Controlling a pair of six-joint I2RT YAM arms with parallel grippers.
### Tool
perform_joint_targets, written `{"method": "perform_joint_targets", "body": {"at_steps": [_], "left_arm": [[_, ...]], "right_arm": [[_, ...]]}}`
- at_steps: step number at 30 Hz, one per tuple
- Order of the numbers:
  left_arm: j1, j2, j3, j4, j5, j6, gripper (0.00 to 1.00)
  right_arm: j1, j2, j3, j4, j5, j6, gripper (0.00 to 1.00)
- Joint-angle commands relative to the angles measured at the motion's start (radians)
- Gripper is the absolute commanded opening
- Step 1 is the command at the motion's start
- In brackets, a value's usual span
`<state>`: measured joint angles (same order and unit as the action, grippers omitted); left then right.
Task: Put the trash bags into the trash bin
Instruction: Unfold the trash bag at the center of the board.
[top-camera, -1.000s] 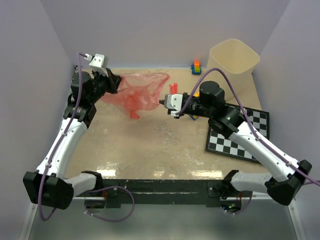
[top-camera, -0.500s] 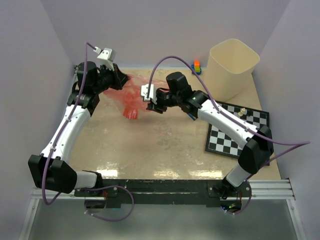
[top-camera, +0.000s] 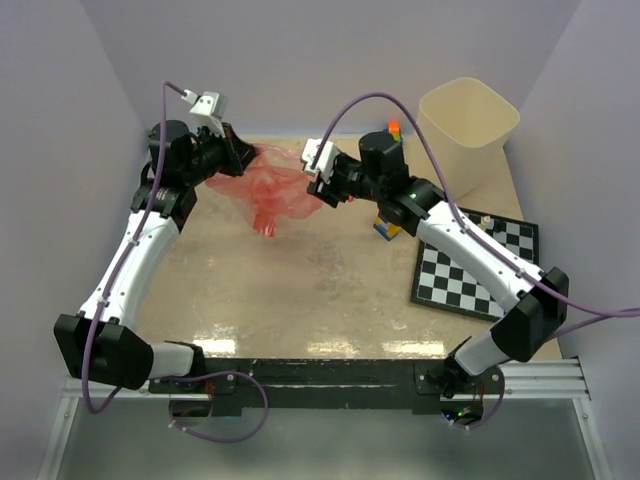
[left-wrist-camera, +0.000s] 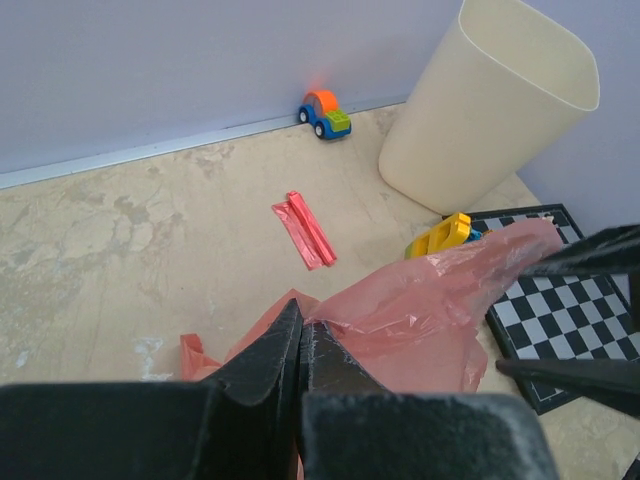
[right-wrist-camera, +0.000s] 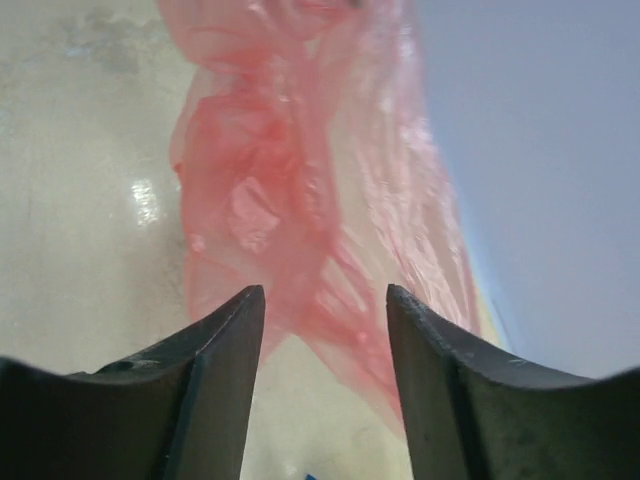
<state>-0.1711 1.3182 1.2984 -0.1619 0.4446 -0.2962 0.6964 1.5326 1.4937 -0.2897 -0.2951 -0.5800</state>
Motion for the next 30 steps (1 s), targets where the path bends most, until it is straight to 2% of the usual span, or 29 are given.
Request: {"method": "perform_joint_targets", "body": {"at_steps": [1, 6, 14, 20, 21, 26, 30], "left_arm": [[0.002, -0.047, 0.019, 0.010, 0.040, -0.009, 0.00], [0.004, -0.053, 0.022, 0.024, 0.055, -0.023, 0.00], [0.002, -0.050, 0.032, 0.019, 0.062, -0.023, 0.00], [0.002, -0.054, 0.021, 0.005, 0.025, -0.014, 0.00], [0.004, -0.057, 0.019, 0.004, 0.017, -0.012, 0.00], [0.004, -0.057, 0.012, 0.013, 0.019, -0.018, 0.00], [0.004, -0.047, 0.007, 0.032, 0.039, -0.037, 0.00]], "right_arm": [[-0.012, -0.057, -0.019, 0.101, 0.039, 0.008, 0.60], [-0.014, 0.018, 0.022, 0.040, -0.045, 0.014, 0.63], [-0.012, 0.098, 0.051, 0.070, -0.121, 0.088, 0.67], [-0.012, 0.101, 0.074, 0.064, -0.191, 0.080, 0.52], [-0.011, 0.090, 0.077, 0.061, -0.200, 0.075, 0.52], [-0.009, 0.032, 0.044, 0.098, -0.207, 0.088, 0.64], [-0.006, 0.058, 0.031, 0.138, -0.191, 0.092, 0.65]]}}
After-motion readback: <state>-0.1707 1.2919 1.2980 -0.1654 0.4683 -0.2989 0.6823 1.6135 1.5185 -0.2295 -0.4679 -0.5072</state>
